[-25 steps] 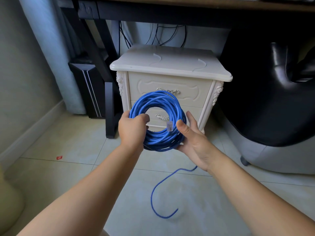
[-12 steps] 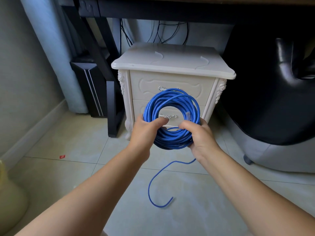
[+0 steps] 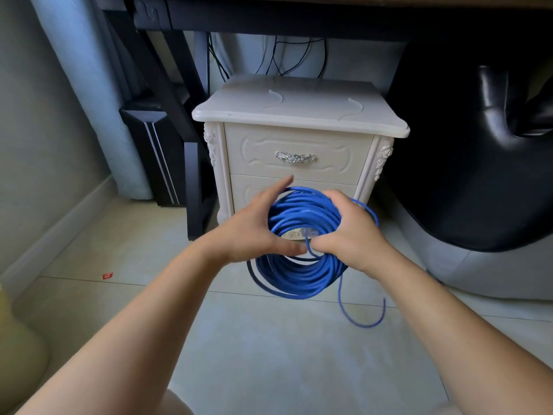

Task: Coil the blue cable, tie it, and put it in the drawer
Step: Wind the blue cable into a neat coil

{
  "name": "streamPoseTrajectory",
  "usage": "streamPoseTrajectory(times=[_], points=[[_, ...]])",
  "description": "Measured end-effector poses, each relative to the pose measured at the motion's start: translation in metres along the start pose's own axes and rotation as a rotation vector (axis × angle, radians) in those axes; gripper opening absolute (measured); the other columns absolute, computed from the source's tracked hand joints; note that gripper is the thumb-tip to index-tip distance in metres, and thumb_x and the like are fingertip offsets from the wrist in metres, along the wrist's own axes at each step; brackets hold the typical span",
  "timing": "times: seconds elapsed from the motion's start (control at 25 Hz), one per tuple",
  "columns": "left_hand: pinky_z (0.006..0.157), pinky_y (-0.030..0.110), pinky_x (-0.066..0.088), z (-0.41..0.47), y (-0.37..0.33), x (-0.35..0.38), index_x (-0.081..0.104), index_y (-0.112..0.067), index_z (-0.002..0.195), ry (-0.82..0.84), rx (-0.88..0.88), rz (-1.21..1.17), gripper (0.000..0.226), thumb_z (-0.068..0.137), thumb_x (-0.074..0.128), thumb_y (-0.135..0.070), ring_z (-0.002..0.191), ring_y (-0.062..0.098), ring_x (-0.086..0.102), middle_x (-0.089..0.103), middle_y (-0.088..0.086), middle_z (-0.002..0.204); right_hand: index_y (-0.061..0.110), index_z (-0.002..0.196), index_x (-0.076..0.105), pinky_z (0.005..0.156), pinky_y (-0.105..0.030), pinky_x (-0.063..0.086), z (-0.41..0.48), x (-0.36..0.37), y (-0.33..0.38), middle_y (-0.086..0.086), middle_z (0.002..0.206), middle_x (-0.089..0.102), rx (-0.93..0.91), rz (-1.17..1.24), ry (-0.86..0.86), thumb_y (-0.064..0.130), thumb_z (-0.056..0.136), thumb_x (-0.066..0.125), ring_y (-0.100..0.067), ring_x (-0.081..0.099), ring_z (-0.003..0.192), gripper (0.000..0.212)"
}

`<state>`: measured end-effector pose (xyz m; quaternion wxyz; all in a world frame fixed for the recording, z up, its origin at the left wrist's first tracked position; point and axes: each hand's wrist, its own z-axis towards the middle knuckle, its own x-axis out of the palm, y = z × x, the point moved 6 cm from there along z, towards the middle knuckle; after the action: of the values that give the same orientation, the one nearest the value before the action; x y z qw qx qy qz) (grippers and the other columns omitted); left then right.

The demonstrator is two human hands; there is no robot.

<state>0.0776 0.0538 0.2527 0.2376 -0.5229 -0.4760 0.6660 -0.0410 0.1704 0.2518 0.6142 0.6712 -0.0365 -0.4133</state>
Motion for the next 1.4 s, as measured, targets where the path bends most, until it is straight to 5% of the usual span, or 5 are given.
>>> streamPoseTrajectory(times=[0.2,0.44,1.04,1.2,1.4], points=[[0.085,0.024,0.053,0.002,0.002,0.001,0.049,-0.033,0.129,-0.057,-0.008,0.099,0.074,0.067,0.086,-0.018,0.091,0.002,0.067,0.067,-0.015,0.106,0.036,0.114,0.057,0.070,-0.022,0.051,-0.001,0.001,0.008,0.012,0.095,0.068,-0.057,-0.033,0.132,0.005,0.060,0.071,-0.004,0.066,0.080,0.064],[0.050,0.019,0.037,0.001,-0.005,-0.002,0.054,-0.018,0.079,-0.268,-0.012,-0.073,0.029,0.052,0.064,-0.015,0.050,0.007,0.046,0.053,-0.016,0.056,0.037,0.126,0.055,0.082,-0.032,0.057,0.001,-0.004,0.008,0.010,0.110,0.069,-0.041,0.176,0.149,0.007,0.066,0.076,-0.012,0.069,0.094,0.070],[0.056,0.034,0.034,-0.011,0.018,-0.009,0.049,-0.015,0.069,-0.630,-0.294,-0.694,0.017,0.057,0.060,-0.009,0.058,0.023,0.039,0.042,0.000,0.059,0.024,0.135,0.052,0.082,-0.035,0.059,-0.006,0.015,-0.002,-0.015,0.129,0.063,0.159,0.803,0.112,0.035,0.068,0.078,-0.023,0.068,0.096,0.072],[0.062,0.036,0.038,-0.011,0.027,-0.006,0.052,-0.013,0.075,-0.645,-0.410,-0.840,0.015,0.065,0.060,-0.007,0.065,0.024,0.044,0.043,0.003,0.068,0.037,0.117,0.063,0.097,-0.046,0.050,-0.006,0.015,0.003,-0.002,0.117,0.064,0.171,0.897,0.230,0.069,0.037,0.088,-0.023,0.060,0.109,0.090],[0.064,0.038,0.041,-0.011,0.037,0.000,0.057,-0.010,0.086,-0.665,-0.474,-0.960,0.022,0.065,0.059,-0.006,0.071,0.026,0.047,0.044,0.008,0.078,0.052,0.139,0.017,0.097,-0.040,0.052,-0.012,0.028,-0.004,0.015,0.126,0.065,0.203,0.871,0.285,0.044,0.030,0.099,-0.012,0.064,0.116,0.137]])
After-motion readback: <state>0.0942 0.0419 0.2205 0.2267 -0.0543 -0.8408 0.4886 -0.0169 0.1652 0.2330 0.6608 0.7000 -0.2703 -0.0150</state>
